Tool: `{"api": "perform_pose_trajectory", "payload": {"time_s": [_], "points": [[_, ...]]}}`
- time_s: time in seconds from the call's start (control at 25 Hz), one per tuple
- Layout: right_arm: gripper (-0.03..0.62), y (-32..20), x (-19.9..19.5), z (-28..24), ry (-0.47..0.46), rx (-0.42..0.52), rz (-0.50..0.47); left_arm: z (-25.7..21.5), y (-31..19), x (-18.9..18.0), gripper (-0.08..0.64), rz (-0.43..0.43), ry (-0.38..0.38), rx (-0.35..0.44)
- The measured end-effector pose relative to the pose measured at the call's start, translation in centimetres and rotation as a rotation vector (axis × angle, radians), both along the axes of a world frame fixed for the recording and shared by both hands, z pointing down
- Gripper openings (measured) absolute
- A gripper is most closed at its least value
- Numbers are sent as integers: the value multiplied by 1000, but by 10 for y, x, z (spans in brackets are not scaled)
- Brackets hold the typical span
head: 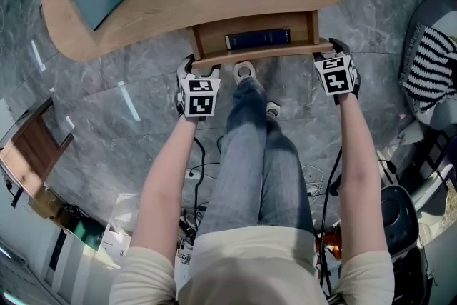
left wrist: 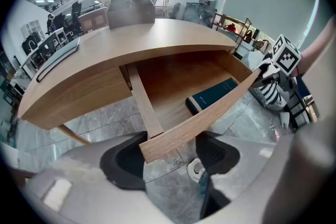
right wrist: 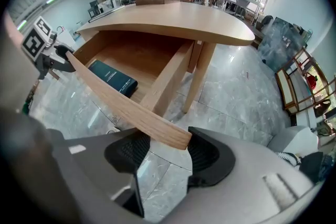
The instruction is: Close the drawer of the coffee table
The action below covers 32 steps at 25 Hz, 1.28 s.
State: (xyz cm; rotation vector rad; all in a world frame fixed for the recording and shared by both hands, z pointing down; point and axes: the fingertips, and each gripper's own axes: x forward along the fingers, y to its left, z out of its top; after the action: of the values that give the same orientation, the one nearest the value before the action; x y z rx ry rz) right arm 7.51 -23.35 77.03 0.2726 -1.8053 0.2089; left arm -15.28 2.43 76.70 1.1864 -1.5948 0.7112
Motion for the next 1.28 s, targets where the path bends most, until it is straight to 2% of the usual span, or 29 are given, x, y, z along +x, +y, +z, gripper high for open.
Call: {"api": "perform_pose_trajectory", "payload": {"time_s": [0.76,1.28], "points": [[227,-30,-39,-2,-14,22,18,-2,-34,-43,293,-1,-27,34],[229,-57,-69,0,-28,39,27,1,-61,-74,299,-55,-40,51]]}}
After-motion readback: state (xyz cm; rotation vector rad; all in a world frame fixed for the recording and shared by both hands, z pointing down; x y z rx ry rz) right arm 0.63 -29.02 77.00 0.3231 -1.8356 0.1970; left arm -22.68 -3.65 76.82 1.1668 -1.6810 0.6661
